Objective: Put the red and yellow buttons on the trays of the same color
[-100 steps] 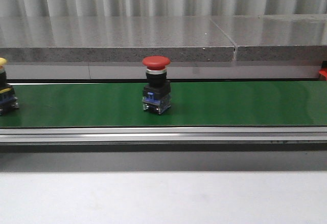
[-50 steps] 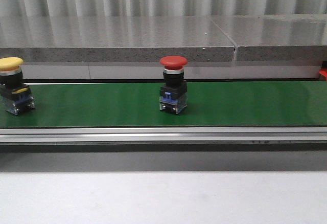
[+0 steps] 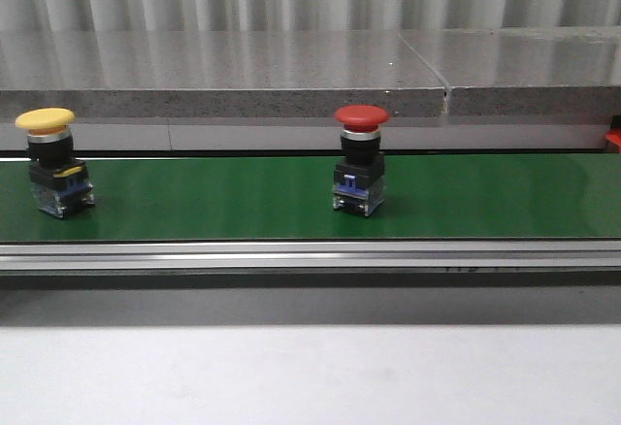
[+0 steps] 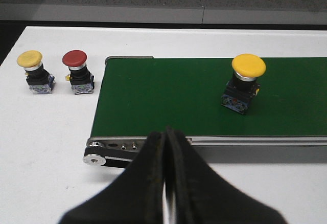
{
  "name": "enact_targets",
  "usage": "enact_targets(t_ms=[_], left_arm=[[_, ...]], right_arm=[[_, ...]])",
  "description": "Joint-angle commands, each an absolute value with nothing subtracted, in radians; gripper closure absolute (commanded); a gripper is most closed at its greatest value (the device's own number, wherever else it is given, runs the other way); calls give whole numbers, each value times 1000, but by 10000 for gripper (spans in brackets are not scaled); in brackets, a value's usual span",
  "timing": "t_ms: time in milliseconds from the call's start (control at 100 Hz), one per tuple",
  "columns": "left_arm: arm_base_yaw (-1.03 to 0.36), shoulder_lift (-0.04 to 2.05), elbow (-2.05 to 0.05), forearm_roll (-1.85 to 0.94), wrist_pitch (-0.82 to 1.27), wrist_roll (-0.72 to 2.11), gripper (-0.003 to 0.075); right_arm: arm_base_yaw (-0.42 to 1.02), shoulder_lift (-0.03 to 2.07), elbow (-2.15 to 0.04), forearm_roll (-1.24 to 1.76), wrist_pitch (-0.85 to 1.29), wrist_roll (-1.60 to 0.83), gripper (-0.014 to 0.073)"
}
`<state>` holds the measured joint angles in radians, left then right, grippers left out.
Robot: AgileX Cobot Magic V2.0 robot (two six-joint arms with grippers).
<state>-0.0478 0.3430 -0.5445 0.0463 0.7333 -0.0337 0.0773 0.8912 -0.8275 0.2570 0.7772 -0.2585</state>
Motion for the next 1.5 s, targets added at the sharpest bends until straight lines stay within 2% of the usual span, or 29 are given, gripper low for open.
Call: enact_targets(t_ms=[0, 230, 490, 860, 960, 1180, 1270, 1490], left_arm=[[-55, 350, -571, 41, 659, -45, 741], [-55, 350, -571, 41, 659, -45, 741], [-55, 350, -571, 41, 659, -45, 741], [-55, 350, -571, 41, 659, -45, 741], [-55, 350, -571, 41, 659, -45, 741], [-55, 350, -571, 41, 659, -45, 741], [-55, 350, -571, 41, 659, -45, 741], [-55, 350, -571, 41, 659, -45, 741]], right_arm=[[134, 975, -913, 283, 748, -288, -31], [275, 1203, -1000, 282, 736, -294, -31], [361, 1396, -1086, 282, 693, -294, -31], [393, 1549, -1197, 278, 639, -294, -22], [393, 1569, -1205, 272, 624, -294, 67], [390, 1571, -1206, 262, 661, -294, 477], [390, 1561, -1227, 233, 721, -294, 536], [298, 1492, -1375, 162, 885, -274, 538]])
